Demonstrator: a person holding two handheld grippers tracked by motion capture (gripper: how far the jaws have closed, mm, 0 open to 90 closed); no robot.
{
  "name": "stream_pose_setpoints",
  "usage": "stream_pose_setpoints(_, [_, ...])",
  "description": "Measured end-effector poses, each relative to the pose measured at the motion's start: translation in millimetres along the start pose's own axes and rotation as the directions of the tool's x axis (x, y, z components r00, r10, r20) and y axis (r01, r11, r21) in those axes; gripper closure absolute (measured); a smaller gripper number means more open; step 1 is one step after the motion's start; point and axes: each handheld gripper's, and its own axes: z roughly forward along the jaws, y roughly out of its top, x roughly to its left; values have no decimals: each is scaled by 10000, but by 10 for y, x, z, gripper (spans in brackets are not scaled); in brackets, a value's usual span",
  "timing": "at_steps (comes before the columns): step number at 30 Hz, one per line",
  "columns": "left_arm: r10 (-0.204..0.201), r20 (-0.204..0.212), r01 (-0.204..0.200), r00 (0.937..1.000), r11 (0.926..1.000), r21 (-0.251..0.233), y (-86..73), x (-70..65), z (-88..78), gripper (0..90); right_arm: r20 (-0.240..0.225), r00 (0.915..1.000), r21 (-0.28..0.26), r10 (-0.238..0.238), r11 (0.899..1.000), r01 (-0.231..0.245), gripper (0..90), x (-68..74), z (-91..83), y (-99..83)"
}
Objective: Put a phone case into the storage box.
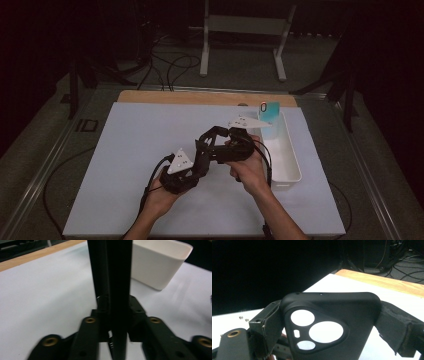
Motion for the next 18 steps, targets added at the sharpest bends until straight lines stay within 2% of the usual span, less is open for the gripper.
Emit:
stream_pose_setpoints(4, [-133,79,134,9999,9997,-179,8,24,-40,517,7,10000,29,80,10000,-81,131,-16,2,-15])
stream_pose_setpoints(8, [-215,-424,189,9989,9980,-609,17,44,-110,367,33,10000,28,72,10000,-73,132,-33,-3,-25])
stream_pose_setpoints(10, [-290,-487,255,9984,9972,-701,20,48,-125,286,46,10000,15,55,10000,-55,132,-36,-6,-25])
stream_pose_setpoints(11, [-404,-727,340,9965,9956,-870,28,59,-155,245,14,10000,23,13,10000,-13,132,-43,-10,-28])
stream_pose_setpoints(12, [-455,-772,383,9960,9950,-928,32,71,-173,220,39,10000,49,1,10000,-1,132,-44,-10,-29])
stream_pose_setpoints(18, [-753,-747,663,9944,9910,-1164,44,159,-257,43,151,9999,62,-37,10000,36,132,-69,-28,-32])
